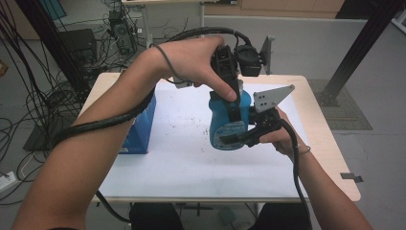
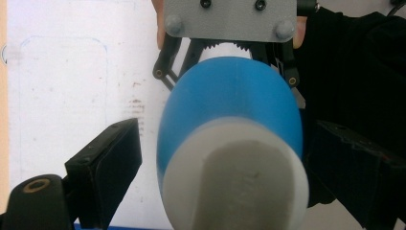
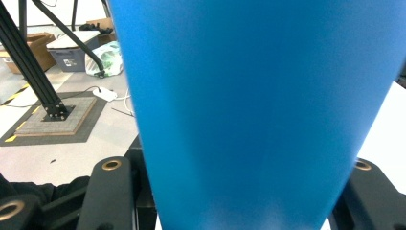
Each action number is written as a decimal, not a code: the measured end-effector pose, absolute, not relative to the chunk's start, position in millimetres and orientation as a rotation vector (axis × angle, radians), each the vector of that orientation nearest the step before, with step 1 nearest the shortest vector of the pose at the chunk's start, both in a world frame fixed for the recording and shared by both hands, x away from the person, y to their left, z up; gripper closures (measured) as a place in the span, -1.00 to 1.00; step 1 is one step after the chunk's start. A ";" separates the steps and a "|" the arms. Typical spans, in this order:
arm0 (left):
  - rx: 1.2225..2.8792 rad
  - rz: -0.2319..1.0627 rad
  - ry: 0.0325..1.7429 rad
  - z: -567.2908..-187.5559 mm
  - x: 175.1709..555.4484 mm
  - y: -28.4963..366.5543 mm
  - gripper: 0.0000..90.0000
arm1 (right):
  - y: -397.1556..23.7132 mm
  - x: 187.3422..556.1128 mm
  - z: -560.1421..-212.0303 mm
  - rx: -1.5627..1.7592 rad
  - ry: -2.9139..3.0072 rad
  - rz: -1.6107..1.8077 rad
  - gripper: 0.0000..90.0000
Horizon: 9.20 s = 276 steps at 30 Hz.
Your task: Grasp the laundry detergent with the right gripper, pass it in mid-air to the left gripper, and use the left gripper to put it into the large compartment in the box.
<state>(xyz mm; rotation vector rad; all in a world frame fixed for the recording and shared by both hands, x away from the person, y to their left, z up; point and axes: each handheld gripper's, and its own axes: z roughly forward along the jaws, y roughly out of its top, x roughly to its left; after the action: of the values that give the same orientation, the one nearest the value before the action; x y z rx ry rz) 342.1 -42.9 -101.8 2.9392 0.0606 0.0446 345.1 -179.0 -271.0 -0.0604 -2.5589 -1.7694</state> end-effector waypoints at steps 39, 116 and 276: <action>2.943 0.006 0.066 -99.3 343.1 -46.5 -0.18 | -181.1 343.0 -269.2 -0.047 -2.563 -1.772 -0.06; 2.947 0.017 0.115 -101.0 340.8 -42.9 -0.17 | -177.0 343.7 -271.2 -0.034 -2.550 -1.769 -0.06; 2.727 0.326 1.212 -74.5 405.3 77.5 -0.16 | -248.3 361.0 -308.0 -0.621 -3.045 -0.659 -0.79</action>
<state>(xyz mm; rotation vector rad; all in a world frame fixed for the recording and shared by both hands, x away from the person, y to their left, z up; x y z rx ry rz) 405.3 77.5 -74.5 2.7274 1.2123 0.3257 361.0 -248.3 -308.0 -0.6212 -3.0451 -0.6586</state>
